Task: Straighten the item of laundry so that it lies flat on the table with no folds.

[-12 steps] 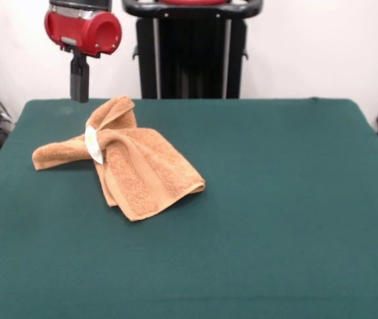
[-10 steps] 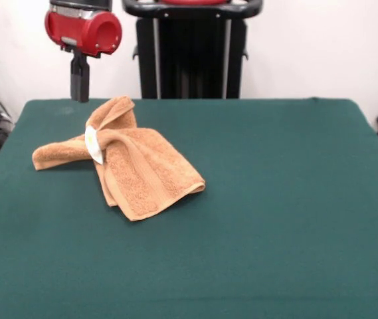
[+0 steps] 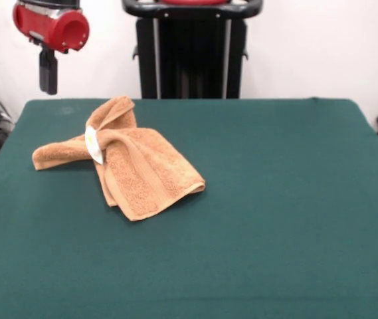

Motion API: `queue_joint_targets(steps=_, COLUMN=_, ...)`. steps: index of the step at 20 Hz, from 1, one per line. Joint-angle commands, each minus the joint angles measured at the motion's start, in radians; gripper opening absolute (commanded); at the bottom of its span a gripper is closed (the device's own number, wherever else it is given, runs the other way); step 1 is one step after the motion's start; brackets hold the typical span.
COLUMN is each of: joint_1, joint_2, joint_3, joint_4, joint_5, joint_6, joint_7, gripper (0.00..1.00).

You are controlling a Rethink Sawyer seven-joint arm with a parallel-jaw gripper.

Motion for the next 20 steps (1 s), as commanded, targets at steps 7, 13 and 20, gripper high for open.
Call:
queue_joint_targets(steps=7, joint_1=0.012, joint_2=0.283, joint_3=0.316, joint_4=-0.148, joint_5=-0.1, joint_6=0.136, joint_7=-0.365, gripper=0.0)
queue_joint_targets(steps=13, joint_1=-0.024, joint_2=0.299, joint_3=0.392, joint_4=-0.151, joint_5=-0.137, joint_6=0.191, joint_7=-0.432, gripper=0.0)
queue_joint_targets(steps=20, joint_1=-0.023, joint_2=0.271, joint_3=0.362, joint_4=-0.163, joint_5=-0.144, joint_6=0.302, joint_7=-0.345, gripper=0.0)
